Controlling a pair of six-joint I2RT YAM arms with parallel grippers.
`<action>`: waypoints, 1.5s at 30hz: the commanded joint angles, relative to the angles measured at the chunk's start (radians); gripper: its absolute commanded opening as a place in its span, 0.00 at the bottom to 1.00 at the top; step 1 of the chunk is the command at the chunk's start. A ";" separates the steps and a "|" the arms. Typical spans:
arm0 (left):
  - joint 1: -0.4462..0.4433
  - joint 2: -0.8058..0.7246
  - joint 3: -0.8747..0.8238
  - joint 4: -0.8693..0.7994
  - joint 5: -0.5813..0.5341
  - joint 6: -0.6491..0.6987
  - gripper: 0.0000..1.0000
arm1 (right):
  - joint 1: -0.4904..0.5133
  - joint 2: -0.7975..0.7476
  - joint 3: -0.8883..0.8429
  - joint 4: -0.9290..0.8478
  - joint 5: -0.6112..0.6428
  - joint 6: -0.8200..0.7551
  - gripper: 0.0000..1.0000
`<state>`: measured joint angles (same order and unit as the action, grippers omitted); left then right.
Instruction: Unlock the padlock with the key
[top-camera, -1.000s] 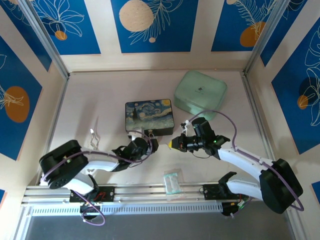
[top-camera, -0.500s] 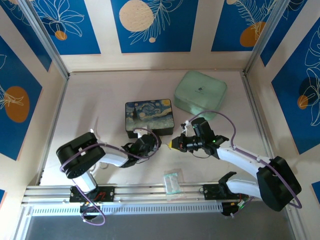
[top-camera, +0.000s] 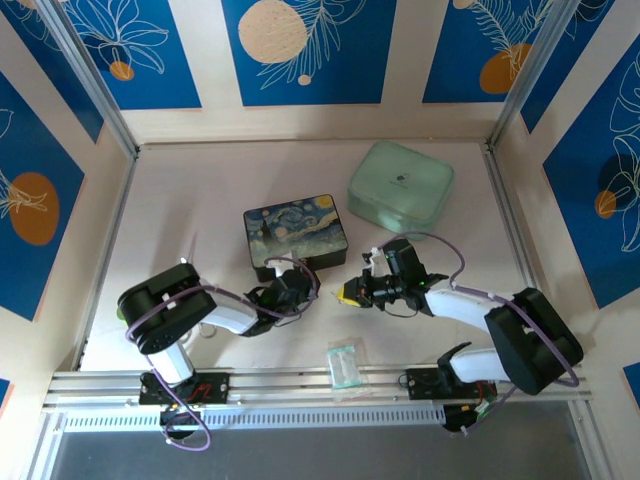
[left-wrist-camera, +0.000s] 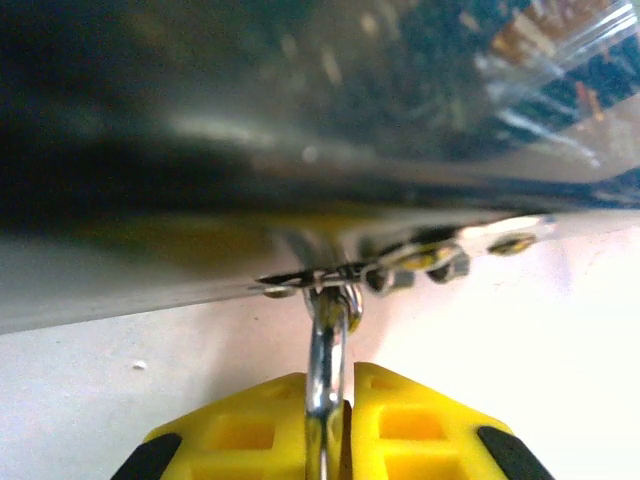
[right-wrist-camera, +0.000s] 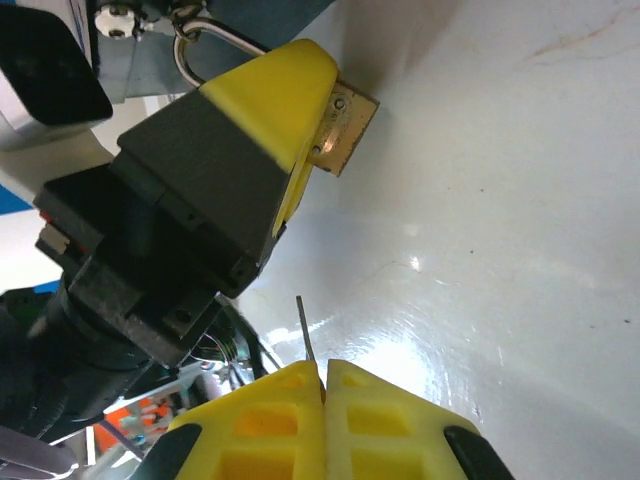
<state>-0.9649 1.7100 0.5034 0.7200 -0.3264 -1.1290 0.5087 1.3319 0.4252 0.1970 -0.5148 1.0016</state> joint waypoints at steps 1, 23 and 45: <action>0.000 0.008 -0.028 0.033 0.067 -0.080 0.03 | -0.020 0.044 -0.020 0.129 -0.110 0.041 0.00; 0.003 -0.107 -0.025 -0.021 0.118 -0.118 0.00 | -0.165 0.400 -0.076 0.556 -0.339 0.127 0.00; 0.006 -0.112 -0.042 0.046 0.169 -0.176 0.00 | -0.111 0.510 -0.052 0.663 -0.333 0.180 0.00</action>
<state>-0.9630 1.6016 0.4644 0.6666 -0.2150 -1.2514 0.3748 1.8111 0.3721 0.8459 -0.8452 1.1534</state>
